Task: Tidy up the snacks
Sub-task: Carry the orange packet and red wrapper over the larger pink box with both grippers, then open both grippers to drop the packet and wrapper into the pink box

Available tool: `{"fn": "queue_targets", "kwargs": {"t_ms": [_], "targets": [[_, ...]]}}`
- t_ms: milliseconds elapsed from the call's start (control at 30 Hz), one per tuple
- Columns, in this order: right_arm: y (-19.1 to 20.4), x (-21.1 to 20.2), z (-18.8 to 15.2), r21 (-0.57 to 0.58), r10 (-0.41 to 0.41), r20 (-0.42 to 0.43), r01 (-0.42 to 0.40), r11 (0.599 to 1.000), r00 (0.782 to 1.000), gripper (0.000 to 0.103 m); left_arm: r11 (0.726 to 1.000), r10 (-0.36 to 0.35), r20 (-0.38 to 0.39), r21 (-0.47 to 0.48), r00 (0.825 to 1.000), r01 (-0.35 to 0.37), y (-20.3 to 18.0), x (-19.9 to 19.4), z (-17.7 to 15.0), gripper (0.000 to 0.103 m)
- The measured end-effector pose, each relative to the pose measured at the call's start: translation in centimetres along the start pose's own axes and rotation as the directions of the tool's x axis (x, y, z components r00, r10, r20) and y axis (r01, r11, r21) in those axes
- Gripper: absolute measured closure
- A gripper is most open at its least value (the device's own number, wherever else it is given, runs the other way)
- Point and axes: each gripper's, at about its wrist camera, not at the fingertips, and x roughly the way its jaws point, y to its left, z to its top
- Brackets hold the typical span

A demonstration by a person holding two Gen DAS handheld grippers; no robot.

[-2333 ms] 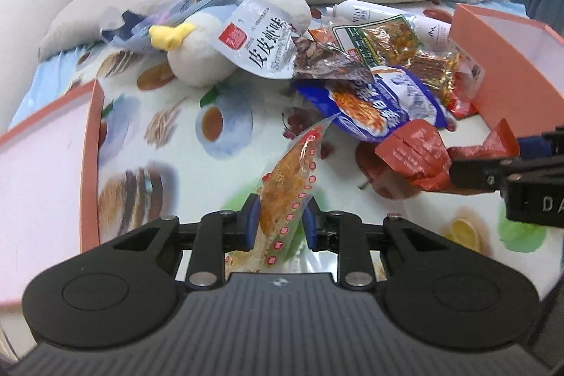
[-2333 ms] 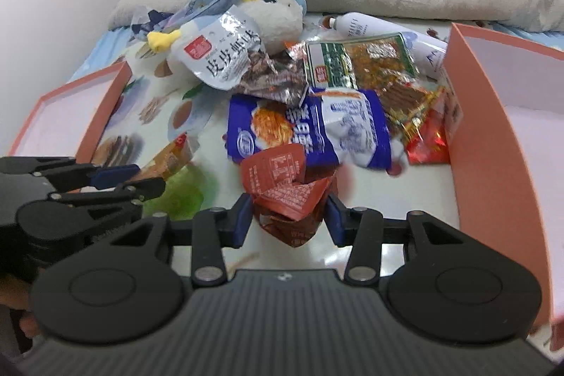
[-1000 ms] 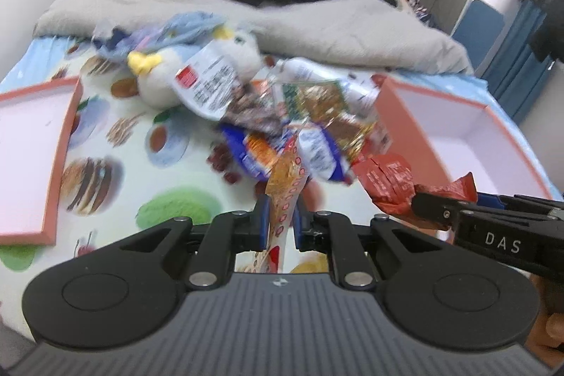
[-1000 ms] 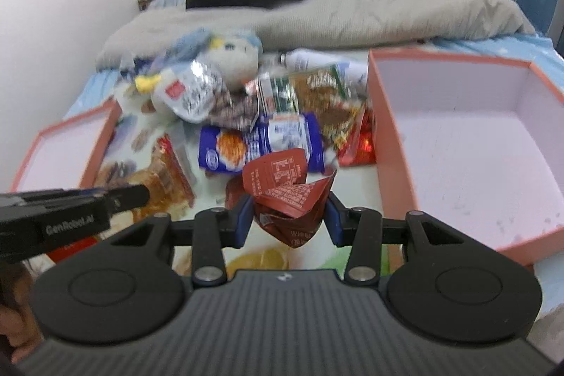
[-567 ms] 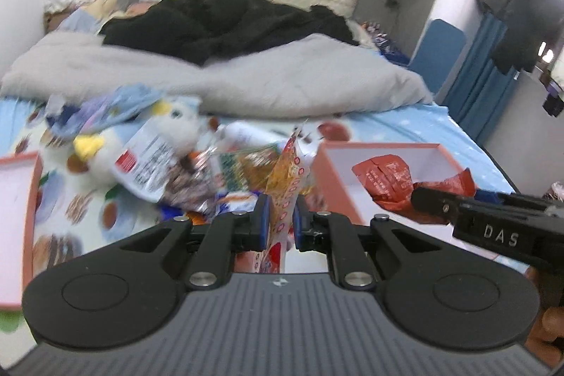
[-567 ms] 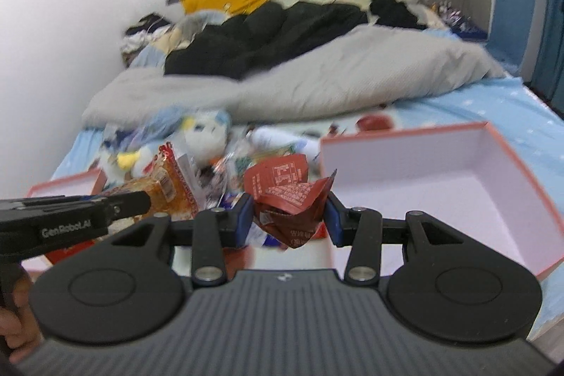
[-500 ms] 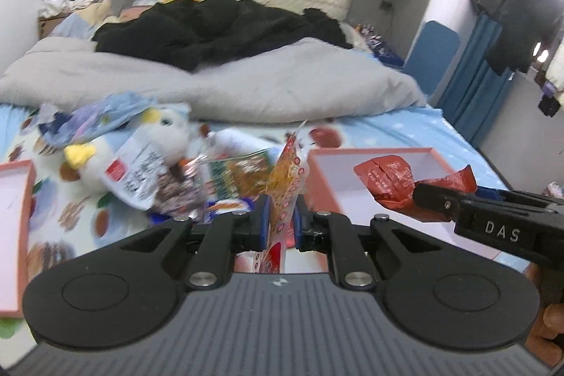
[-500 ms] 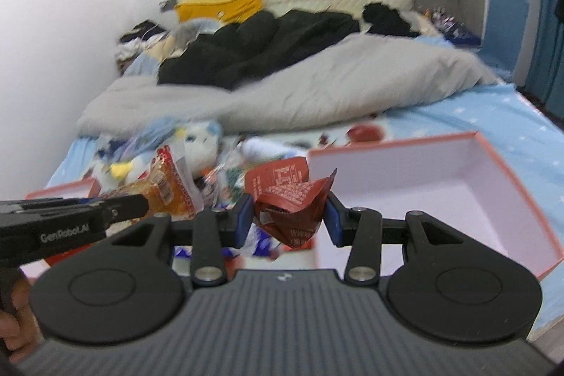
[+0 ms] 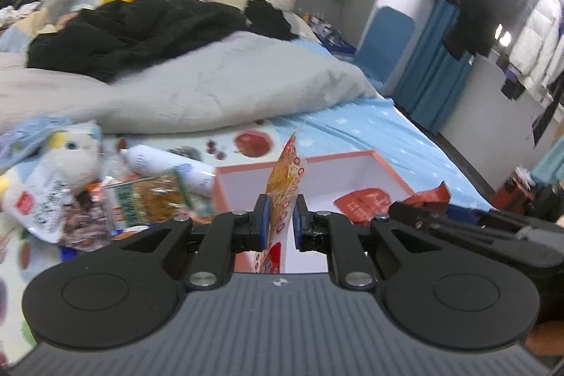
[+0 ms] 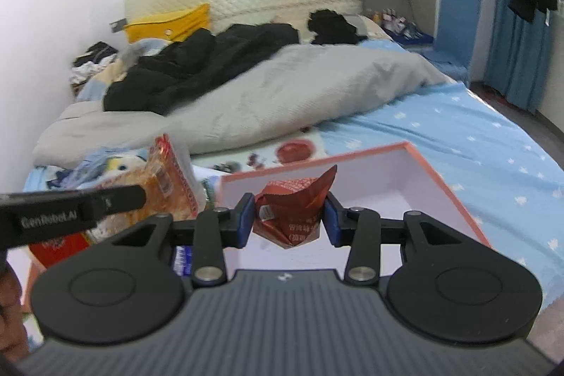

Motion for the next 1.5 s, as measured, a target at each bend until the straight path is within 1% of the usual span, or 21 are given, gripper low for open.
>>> {"fn": "queue_targets", "kwargs": {"t_ms": [200,333,433,500,567,600,633,667,700,733,767,867,1033,1167,1267,1500], "targets": [[-2.8,2.9,-1.9,0.029,-0.05,-0.072,0.052,0.998,0.996,0.059,0.999,-0.037,-0.075,0.035,0.996,0.04,-2.3,5.8,0.0,0.087],[-4.3,5.2,-2.9,0.061,-0.076,-0.116,0.084,0.995,0.99,0.059,0.998,-0.022,-0.14,0.052,0.99,0.029,-2.6,9.9,-0.6,0.087],[-4.9,6.8,-3.9,0.082,-0.082,-0.152,0.095,0.992,0.985,0.059,0.998,-0.013,-0.187,0.051,0.982,0.023,-2.1,11.7,-1.3,0.087],[-5.3,7.4,-4.5,0.093,-0.084,-0.166,0.101,0.991,0.982,0.059,0.998,-0.001,-0.196,0.065,0.981,0.014,-1.9,12.5,-1.7,0.086],[-5.6,8.3,-5.1,0.103,-0.088,-0.189,0.109,0.989,0.978,0.059,0.998,0.001,-0.205,0.06,0.979,0.012,-1.5,13.0,-2.1,0.086],[-5.7,8.6,-5.3,0.11,-0.083,-0.199,0.107,0.988,0.976,0.059,0.999,-0.005,-0.21,0.05,0.978,0.016,-1.1,13.3,-2.3,0.085],[-5.7,8.8,-5.5,0.108,-0.079,-0.204,0.103,0.989,0.976,0.059,0.999,0.001,-0.212,0.046,0.977,0.009,-1.0,13.4,-2.3,0.076],[-5.6,9.0,-5.5,0.097,-0.082,-0.212,0.105,0.99,0.974,0.055,0.999,0.012,-0.21,0.049,0.978,-0.002,-0.9,13.5,-2.3,0.07],[-5.5,9.1,-5.5,0.084,-0.089,-0.216,0.109,0.99,0.972,0.045,0.999,0.013,-0.2,0.054,0.98,-0.003,-0.8,13.5,-2.3,0.055],[-5.5,9.0,-5.4,0.08,-0.092,-0.211,0.111,0.991,0.973,0.04,0.998,0.008,-0.192,0.056,0.981,0.003,-0.7,13.2,-2.2,0.048],[-5.6,8.9,-5.3,0.083,-0.092,-0.205,0.111,0.99,0.974,0.033,0.998,0.011,-0.191,0.063,0.981,0.001,-0.6,13.1,-2.2,0.047],[-5.8,8.3,-5.1,0.094,-0.085,-0.192,0.104,0.99,0.978,0.033,0.997,0.025,-0.176,0.082,0.984,-0.011,-0.6,12.3,-1.9,0.047],[-5.5,6.4,-4.5,0.122,-0.069,-0.152,0.087,0.989,0.986,0.033,0.997,0.019,-0.144,0.074,0.989,-0.008,-0.3,9.7,-1.1,0.047],[-4.3,4.4,-3.9,0.114,-0.058,-0.113,0.071,0.991,0.992,0.033,0.996,0.018,-0.101,0.085,0.995,-0.01,-0.2,6.7,-0.8,0.047],[-3.2,2.7,-3.4,0.11,-0.05,-0.086,0.059,0.992,0.995,0.033,0.996,0.031,-0.069,0.09,0.997,-0.024,0.2,4.2,-0.7,0.047],[-0.7,-0.8,-2.2,0.093,-0.03,-0.02,0.032,0.995,0.999,0.033,0.995,0.057,0.011,0.081,0.998,-0.058,2.3,-1.7,0.0,0.047]]}}
